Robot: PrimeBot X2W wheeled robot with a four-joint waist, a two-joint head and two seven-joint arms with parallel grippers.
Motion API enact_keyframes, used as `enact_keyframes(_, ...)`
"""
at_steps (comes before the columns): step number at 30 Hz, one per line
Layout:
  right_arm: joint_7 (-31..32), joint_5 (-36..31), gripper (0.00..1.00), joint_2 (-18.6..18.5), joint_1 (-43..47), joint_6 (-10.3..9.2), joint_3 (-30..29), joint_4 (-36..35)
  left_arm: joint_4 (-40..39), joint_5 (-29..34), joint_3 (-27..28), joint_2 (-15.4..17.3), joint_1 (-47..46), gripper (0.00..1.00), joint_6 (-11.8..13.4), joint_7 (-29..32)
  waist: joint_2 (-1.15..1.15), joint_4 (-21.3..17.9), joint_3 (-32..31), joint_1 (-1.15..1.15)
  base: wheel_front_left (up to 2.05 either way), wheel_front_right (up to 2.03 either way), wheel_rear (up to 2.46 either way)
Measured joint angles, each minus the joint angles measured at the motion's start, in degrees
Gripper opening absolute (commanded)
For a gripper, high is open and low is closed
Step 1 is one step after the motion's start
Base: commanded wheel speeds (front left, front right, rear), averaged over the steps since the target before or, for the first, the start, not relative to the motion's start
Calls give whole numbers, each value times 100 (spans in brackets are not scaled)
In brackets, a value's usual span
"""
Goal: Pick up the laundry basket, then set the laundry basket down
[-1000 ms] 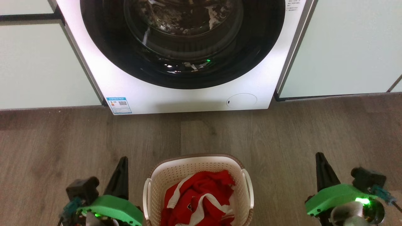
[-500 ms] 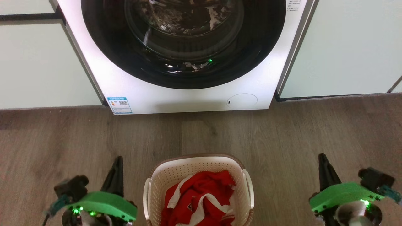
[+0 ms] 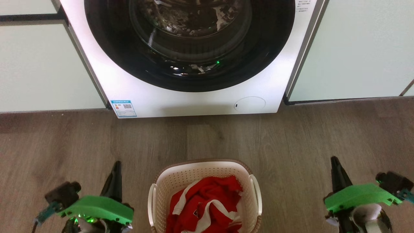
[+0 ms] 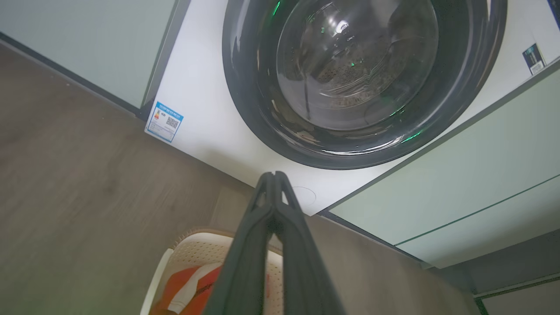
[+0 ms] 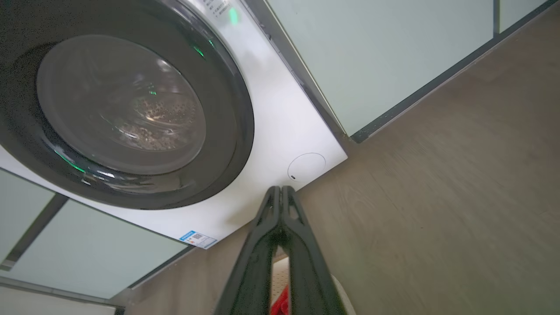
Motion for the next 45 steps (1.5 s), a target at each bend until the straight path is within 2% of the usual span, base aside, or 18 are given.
enact_keyframes(45,708,2830,0,-16,-154,0,-341,43,210,-2948,497,4,-343,0,-296,701,0,42,-11,0,0,0,0)
